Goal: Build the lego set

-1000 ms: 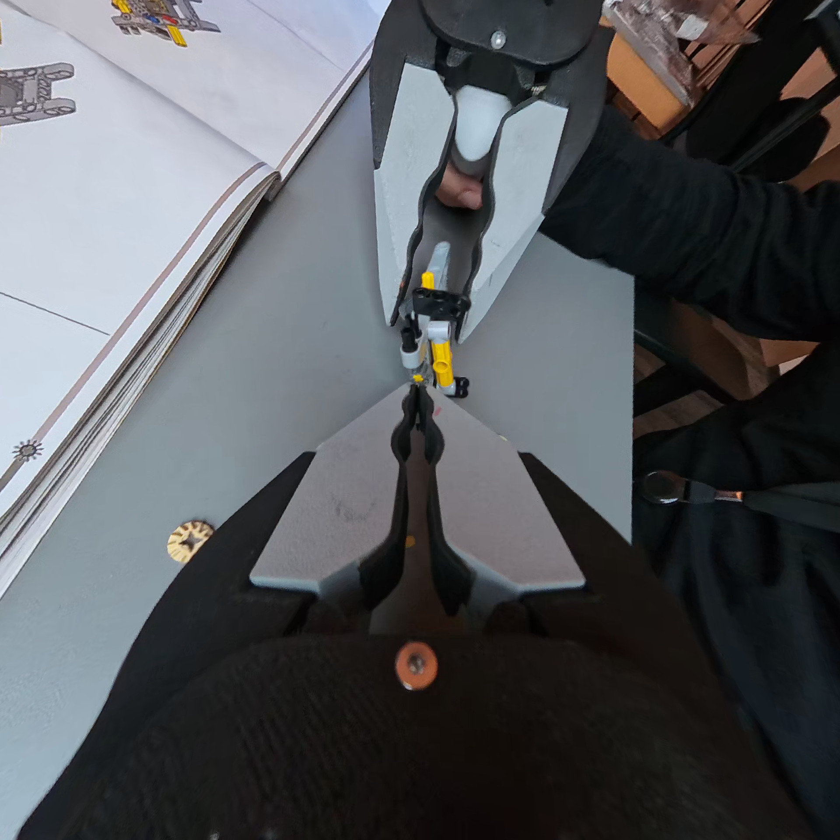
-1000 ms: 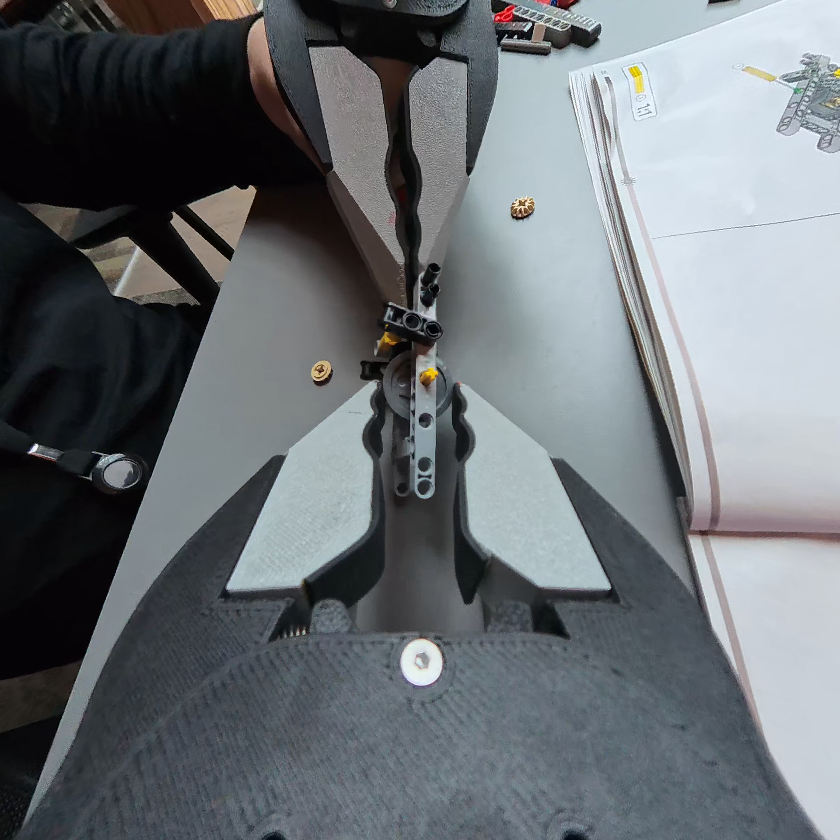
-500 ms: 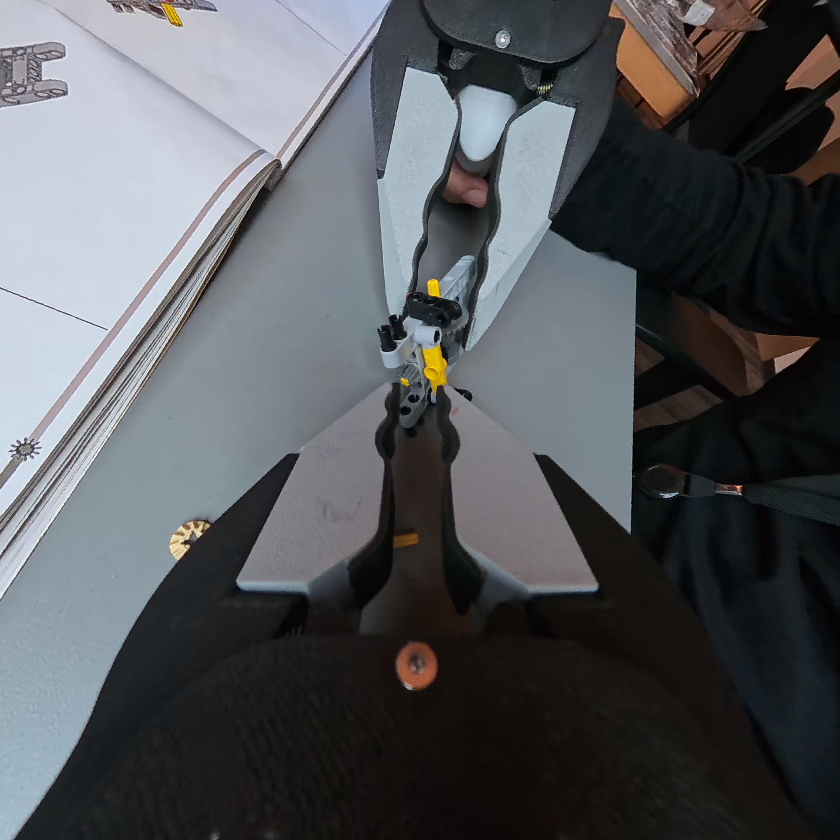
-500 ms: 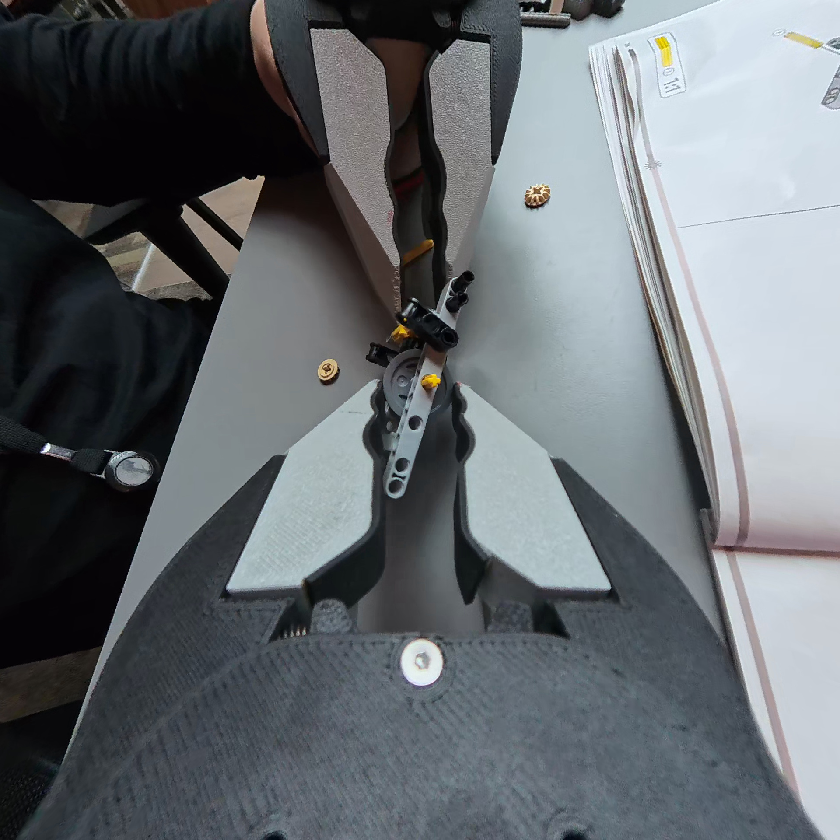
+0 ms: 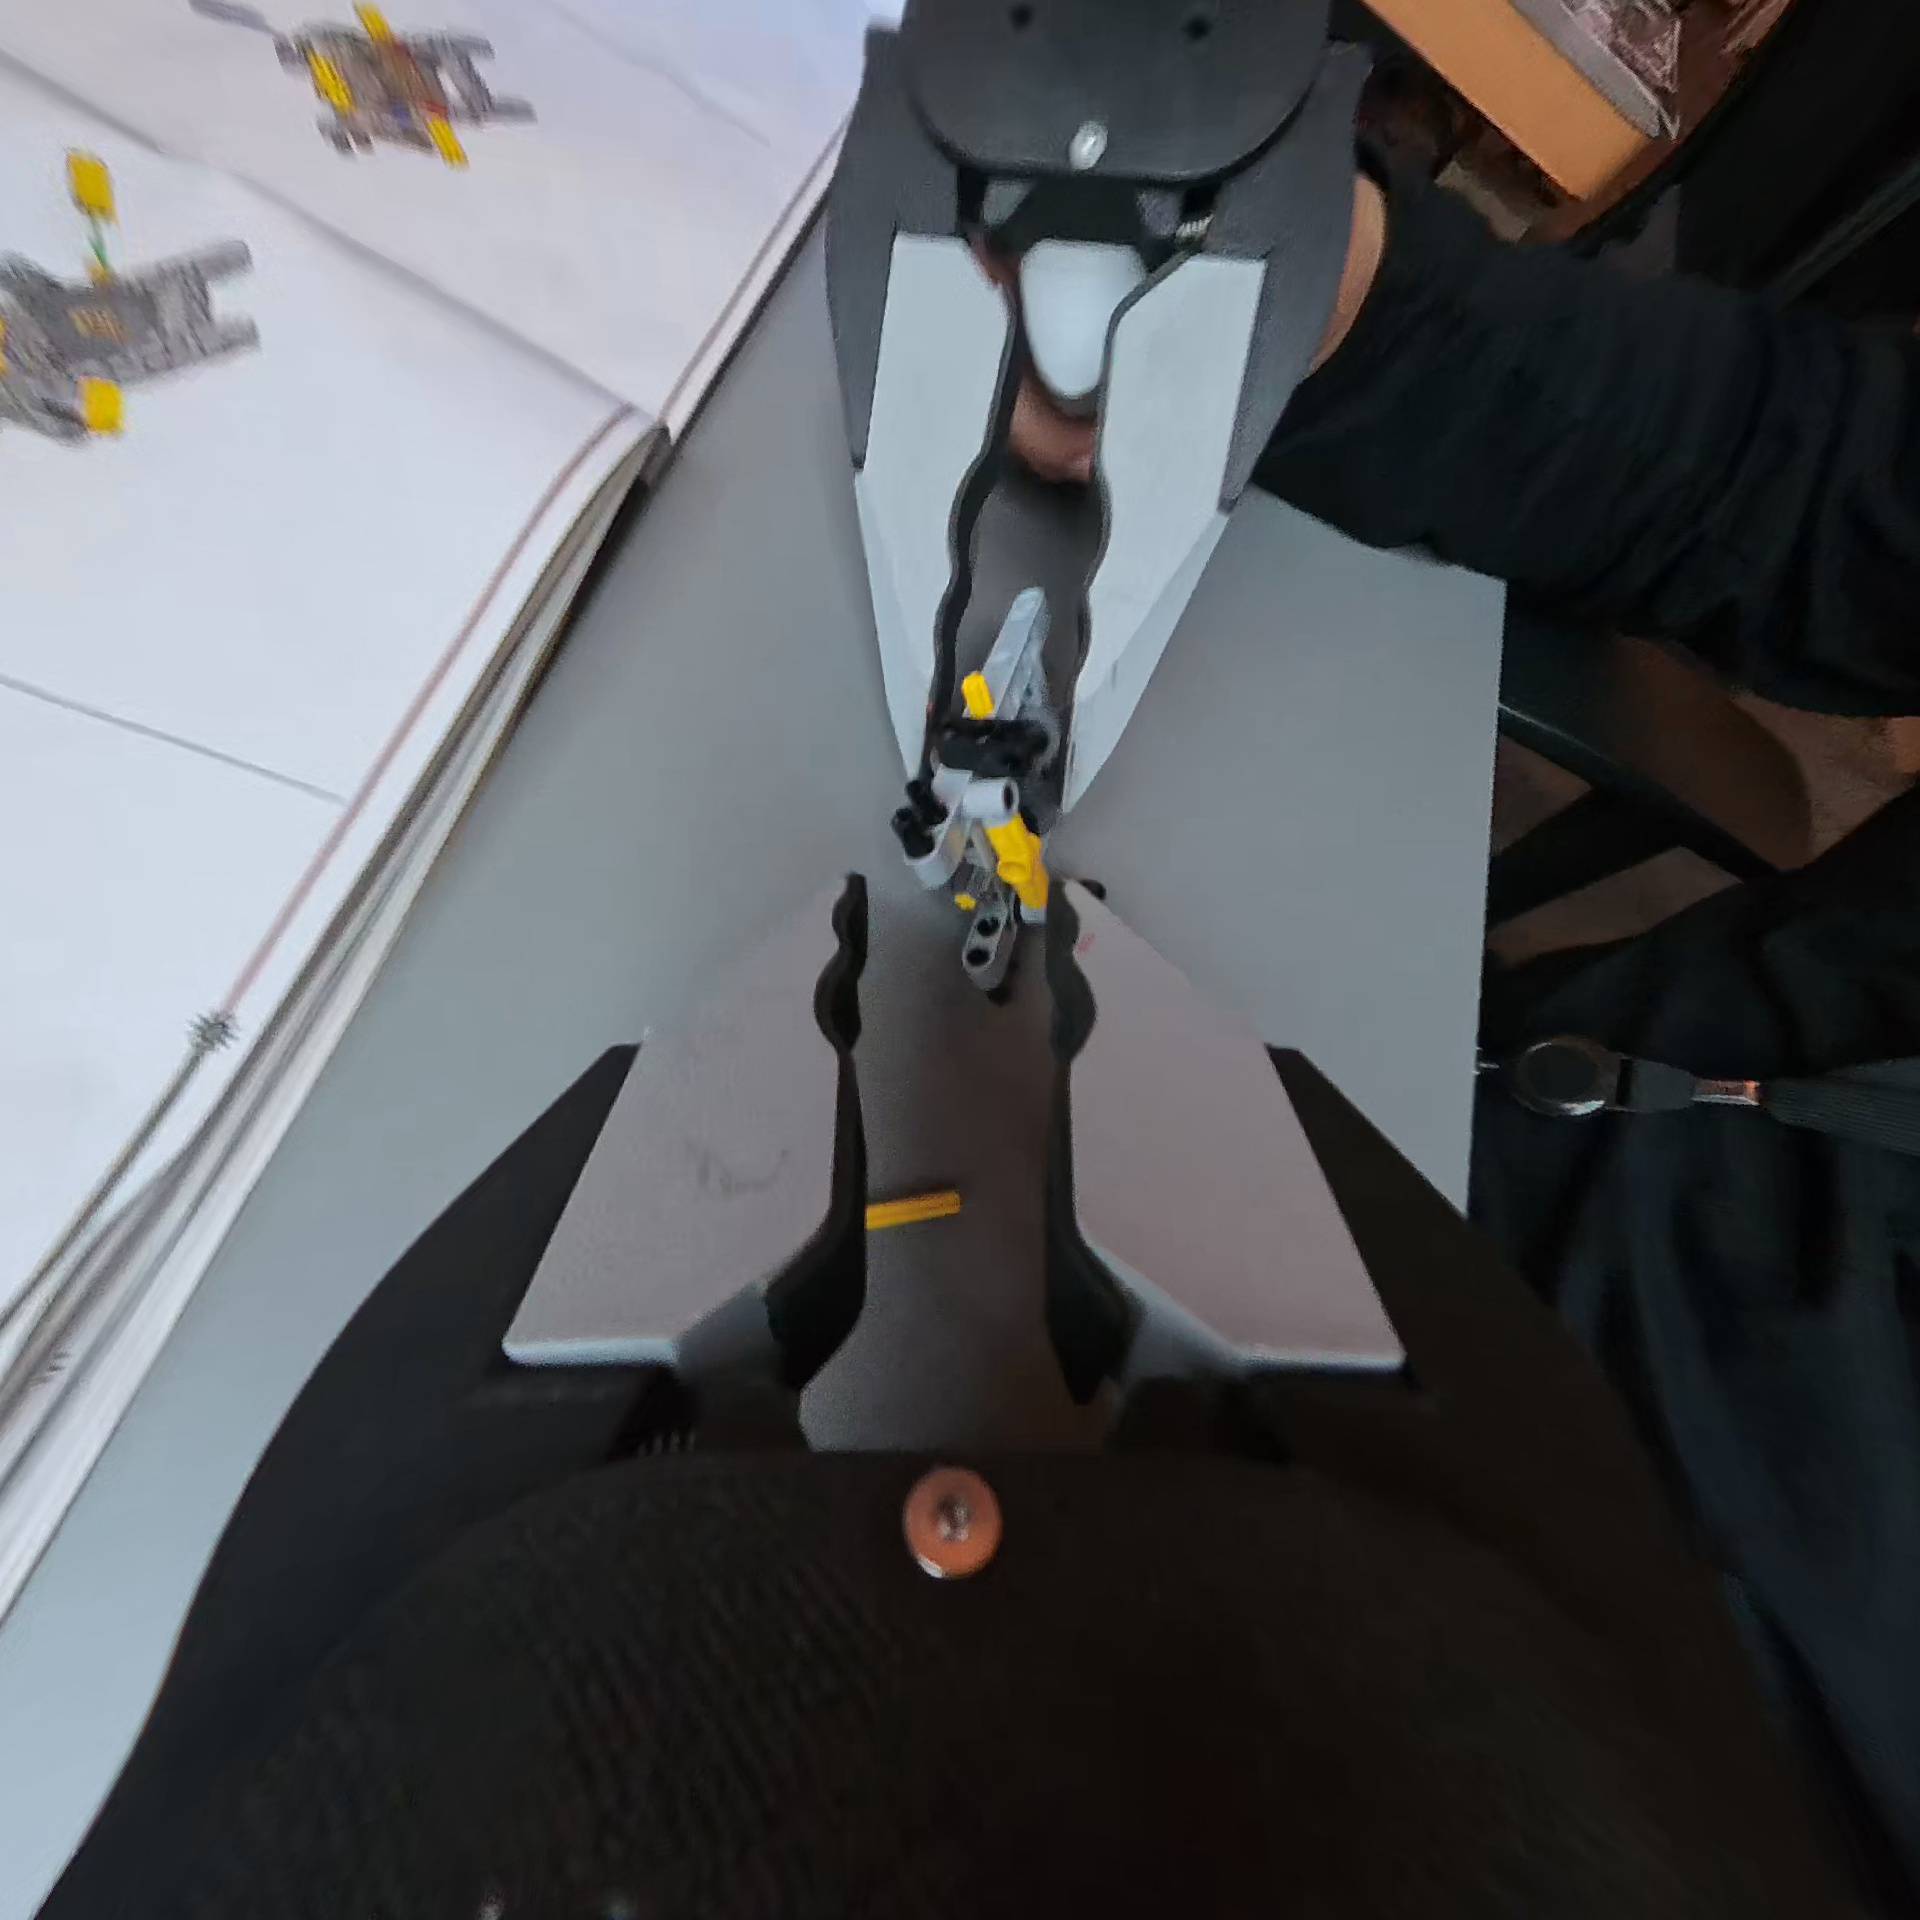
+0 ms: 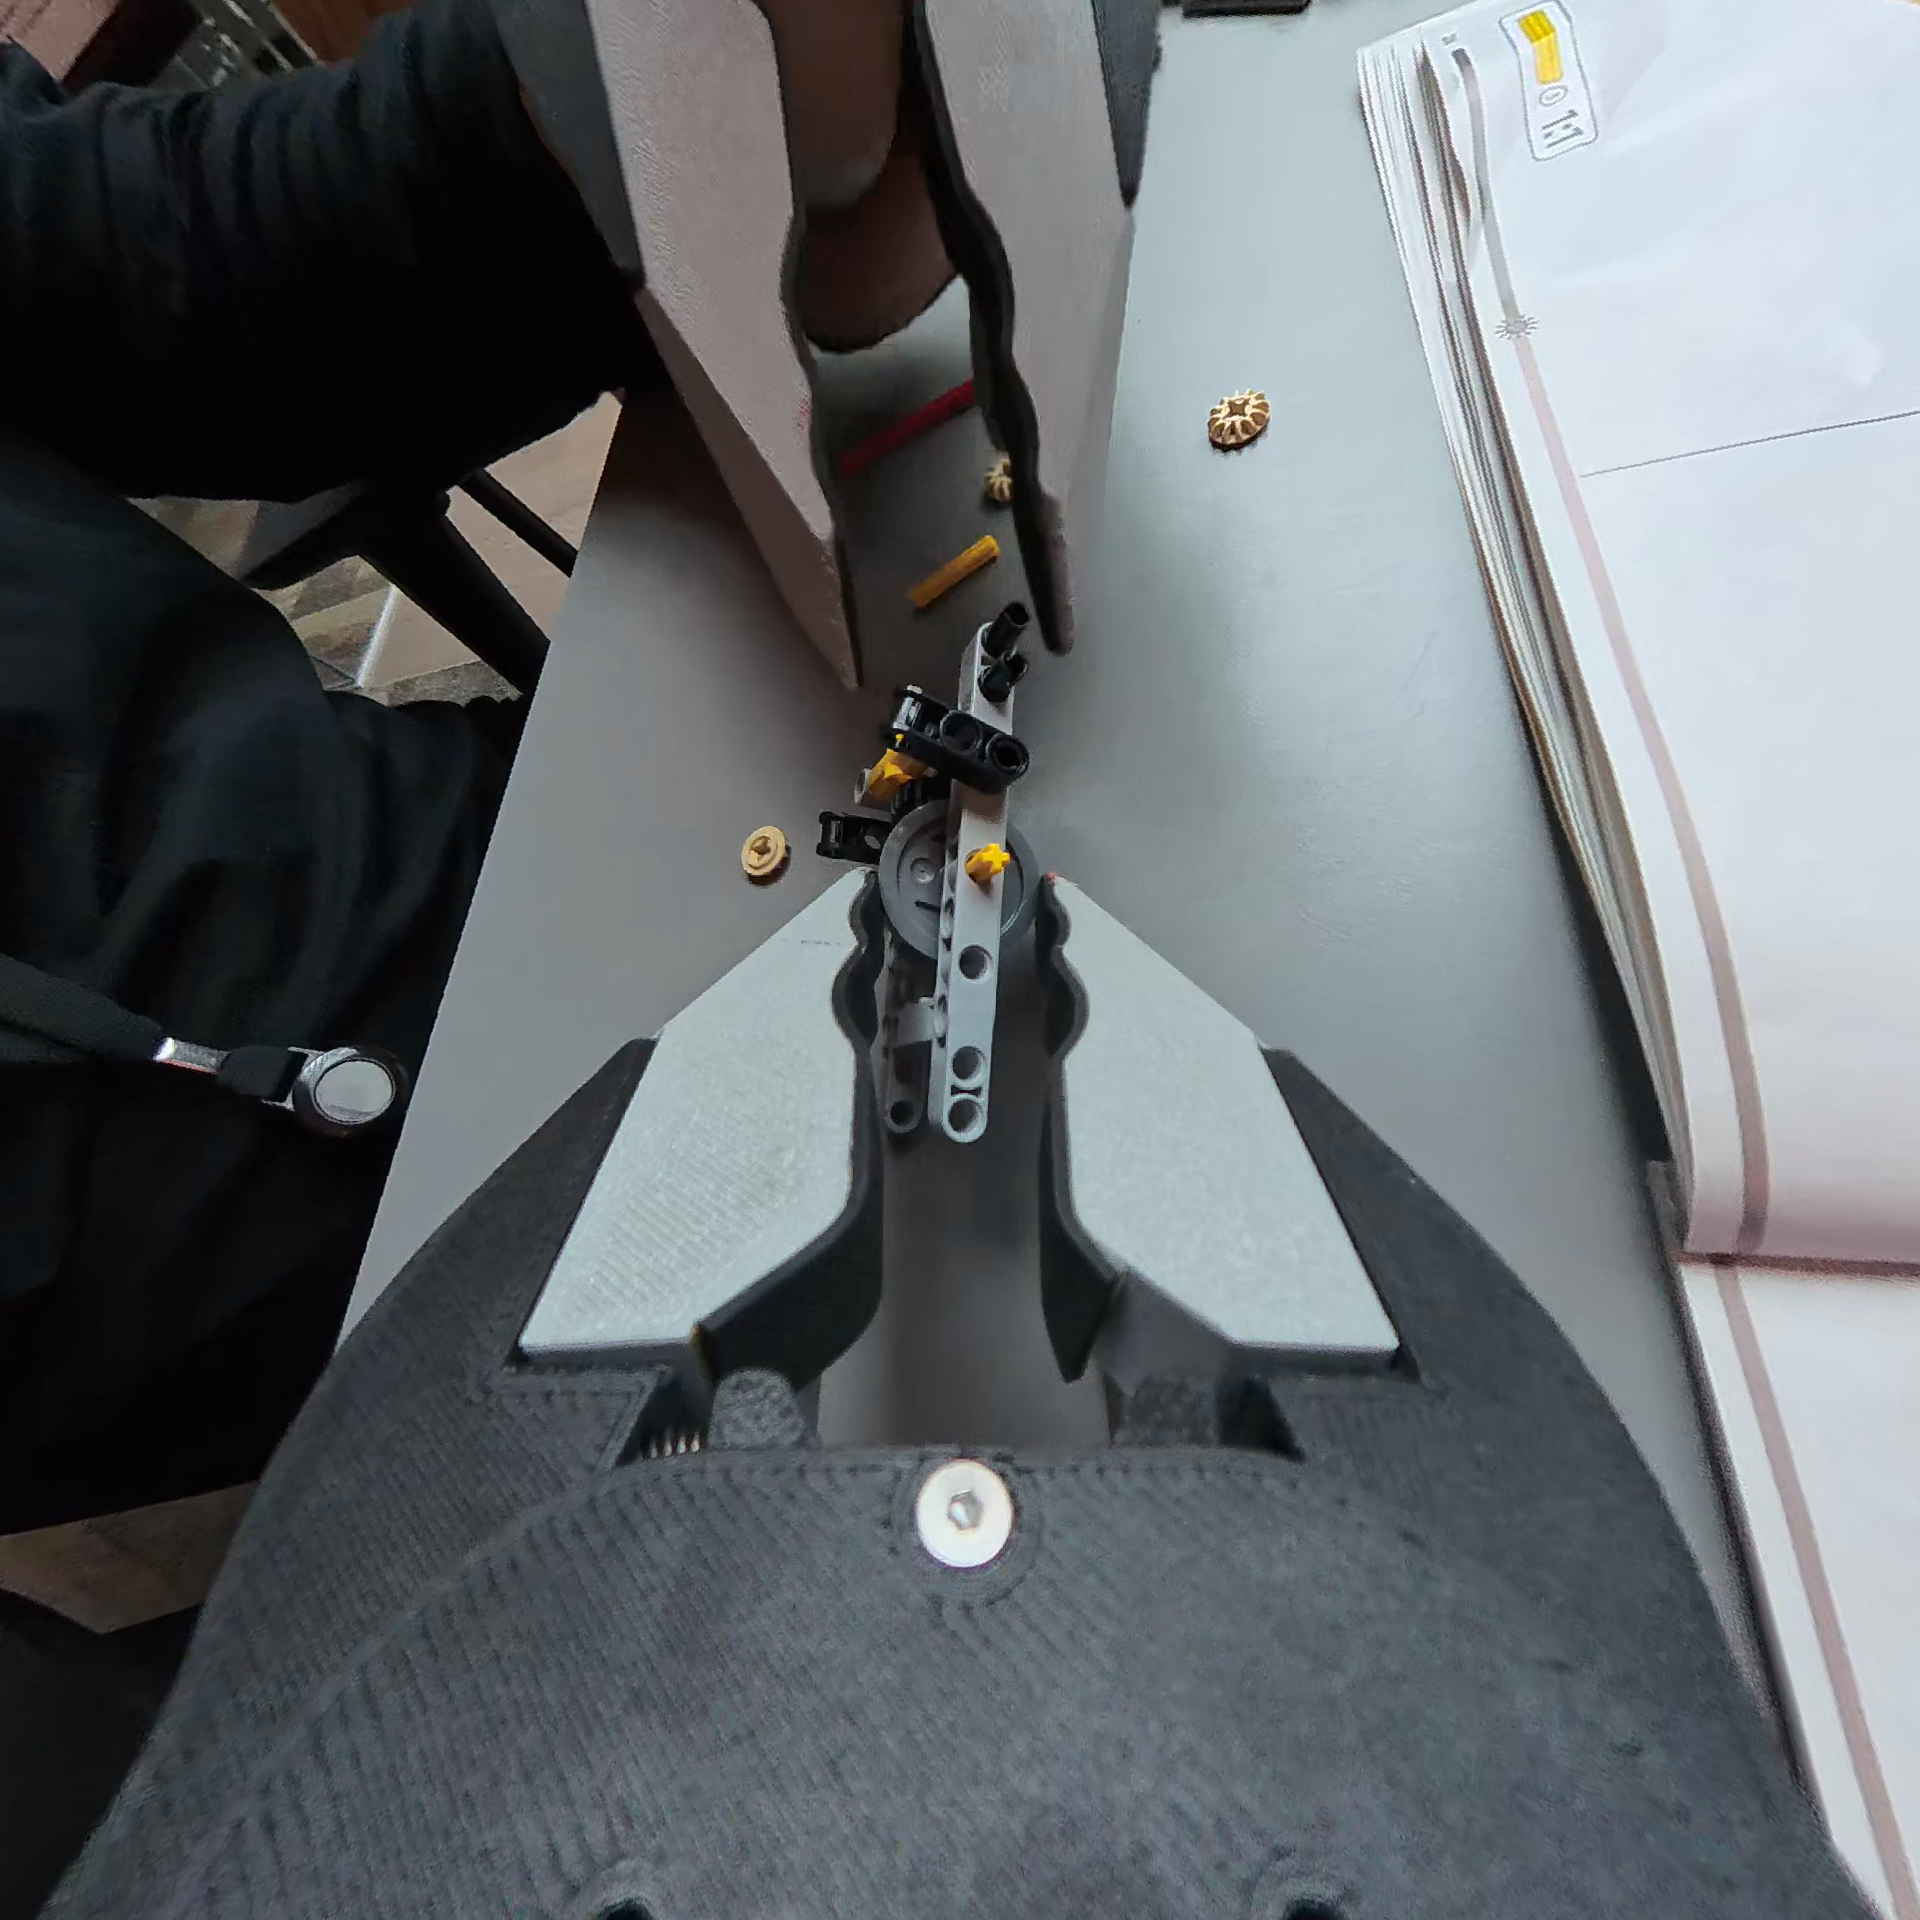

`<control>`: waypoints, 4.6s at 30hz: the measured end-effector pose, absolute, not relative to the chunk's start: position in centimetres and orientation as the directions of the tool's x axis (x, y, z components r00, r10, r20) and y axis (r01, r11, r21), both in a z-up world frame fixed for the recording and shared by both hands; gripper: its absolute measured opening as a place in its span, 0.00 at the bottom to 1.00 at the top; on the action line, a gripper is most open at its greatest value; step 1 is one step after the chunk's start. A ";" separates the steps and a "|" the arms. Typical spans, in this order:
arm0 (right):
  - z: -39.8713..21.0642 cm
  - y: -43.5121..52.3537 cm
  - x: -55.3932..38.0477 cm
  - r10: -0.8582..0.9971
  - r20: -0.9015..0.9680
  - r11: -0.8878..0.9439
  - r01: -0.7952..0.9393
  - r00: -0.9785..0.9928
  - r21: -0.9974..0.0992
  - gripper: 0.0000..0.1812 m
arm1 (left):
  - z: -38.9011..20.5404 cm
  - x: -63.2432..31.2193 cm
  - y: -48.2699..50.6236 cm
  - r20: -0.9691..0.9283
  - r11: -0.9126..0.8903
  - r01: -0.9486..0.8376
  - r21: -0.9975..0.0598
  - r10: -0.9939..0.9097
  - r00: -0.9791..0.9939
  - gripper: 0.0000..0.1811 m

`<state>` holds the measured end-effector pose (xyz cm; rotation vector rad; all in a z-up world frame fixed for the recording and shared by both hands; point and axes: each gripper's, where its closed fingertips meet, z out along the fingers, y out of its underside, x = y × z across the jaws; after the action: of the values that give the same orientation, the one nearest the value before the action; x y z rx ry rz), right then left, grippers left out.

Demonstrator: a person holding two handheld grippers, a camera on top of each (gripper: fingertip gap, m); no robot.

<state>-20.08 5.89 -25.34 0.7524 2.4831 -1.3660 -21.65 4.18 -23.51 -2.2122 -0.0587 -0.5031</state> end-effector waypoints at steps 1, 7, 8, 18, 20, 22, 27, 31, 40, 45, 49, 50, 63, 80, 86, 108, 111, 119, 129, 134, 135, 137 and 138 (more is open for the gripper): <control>-25.3 5.8 -20.0 0.331 -0.417 0.441 0.529 -0.846 -0.725 0.14 | -23.0 -21.6 4.3 0.335 -0.628 0.180 -0.757 -0.136 0.932 0.17; -25.5 5.1 -19.7 0.322 -0.451 0.441 0.553 -0.832 -0.707 0.14 | -22.9 -20.6 5.2 0.186 -0.613 0.038 -0.789 -0.180 0.966 0.21; -25.5 4.9 -19.7 0.320 -0.458 0.442 0.559 -0.829 -0.702 0.14 | -23.1 -20.5 5.3 0.172 -0.619 0.023 -0.785 -0.182 0.968 0.20; -25.7 4.4 -19.2 0.310 -0.503 0.442 0.590 -0.807 -0.676 0.14 | -23.4 -19.8 5.3 -0.098 -0.626 -0.236 -0.743 -0.247 0.964 0.17; -25.7 4.3 -19.1 0.304 -0.508 0.443 0.592 -0.806 -0.674 0.14 | -23.8 -19.9 5.4 -0.176 -0.636 -0.299 -0.712 -0.250 0.952 0.17; -25.7 4.3 -19.0 0.297 -0.511 0.448 0.590 -0.807 -0.671 0.14 | -24.3 -19.9 5.6 -0.223 -0.648 -0.339 -0.682 -0.256 0.940 0.16; -25.6 4.2 -18.8 0.290 -0.515 0.451 0.590 -0.807 -0.670 0.14 | -24.5 -19.9 5.6 -0.303 -0.647 -0.410 -0.643 -0.277 0.912 0.16; -25.6 4.0 -18.6 0.279 -0.510 0.462 0.579 -0.814 -0.672 0.14 | -24.5 -19.6 5.4 -0.282 -0.639 -0.407 -0.652 -0.293 0.913 0.16; -25.6 3.9 -18.4 0.270 -0.506 0.469 0.571 -0.819 -0.674 0.14 | -24.4 -19.5 5.2 -0.267 -0.629 -0.405 -0.664 -0.308 0.913 0.16; -25.8 4.1 -18.3 0.264 -0.458 0.498 0.527 -0.849 -0.689 0.14 | -24.4 -19.5 5.2 -0.235 -0.624 -0.376 -0.685 -0.300 0.925 0.15; -25.7 4.2 -18.4 0.273 -0.430 0.506 0.509 -0.860 -0.697 0.12 | -24.1 -19.8 5.2 -0.229 -0.619 -0.361 -0.697 -0.285 0.931 0.13; -25.6 4.3 -18.4 0.273 -0.429 0.505 0.508 -0.861 -0.698 0.12 | -24.1 -19.8 5.2 -0.237 -0.617 -0.366 -0.696 -0.284 0.929 0.13; -24.8 5.3 -20.0 0.393 -0.072 0.590 0.312 -0.917 -0.745 0.15 | -24.3 -20.7 5.5 -0.171 -0.631 -0.266 -0.729 -0.208 0.963 0.13; -24.3 5.3 -20.2 0.383 -0.038 0.575 0.271 -0.923 -0.772 0.14 | -24.1 -20.5 5.6 -0.269 -0.664 -0.332 -0.670 -0.200 0.942 0.13; -24.4 5.3 -20.2 0.372 0.045 0.621 0.213 -0.927 -0.754 0.11 | -24.2 -20.7 5.7 -0.265 -0.673 -0.318 -0.668 -0.184 0.947 0.13; -24.8 5.2 -19.9 0.296 0.003 0.555 0.170 -0.955 -0.814 0.08 | -24.5 -20.4 5.5 -0.247 -0.683 -0.324 -0.655 -0.212 0.946 0.14; -24.9 5.2 -19.9 0.289 0.022 0.562 0.151 -0.957 -0.813 0.08 | -24.5 -20.4 5.4 -0.227 -0.680 -0.313 -0.663 -0.215 0.950 0.14; -24.9 5.2 -19.9 0.278 0.094 0.586 0.091 -0.956 -0.805 0.08 | -24.2 -20.4 5.6 -0.236 -0.669 -0.311 -0.675 -0.203 0.950 0.11; -24.2 5.6 -20.5 0.339 0.083 0.575 0.136 -0.937 -0.807 0.13 | -24.3 -20.6 5.6 -0.262 -0.680 -0.322 -0.658 -0.194 0.945 0.11; -24.6 5.3 -20.7 0.329 0.168 0.629 0.083 -0.929 -0.773 0.16 | -24.4 -20.4 5.6 -0.259 -0.679 -0.328 -0.657 -0.205 0.944 0.11; -24.6 5.3 -20.7 0.327 0.187 0.639 0.071 -0.926 -0.766 0.17 | -24.4 -20.4 5.6 -0.260 -0.680 -0.329 -0.655 -0.206 0.943 0.11; -24.7 5.2 -20.4 0.307 0.203 0.651 0.050 -0.930 -0.758 0.18 | -24.5 -20.4 5.6 -0.260 -0.681 -0.329 -0.654 -0.206 0.943 0.11; -24.7 5.1 -20.2 0.300 0.198 0.649 0.048 -0.933 -0.759 0.18 | -24.4 -20.4 5.6 -0.267 -0.681 -0.332 -0.652 -0.203 0.942 0.11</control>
<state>-20.18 5.12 -24.73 0.3394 3.1268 -1.4230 -20.45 5.59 -24.44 -2.3405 0.3758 0.2221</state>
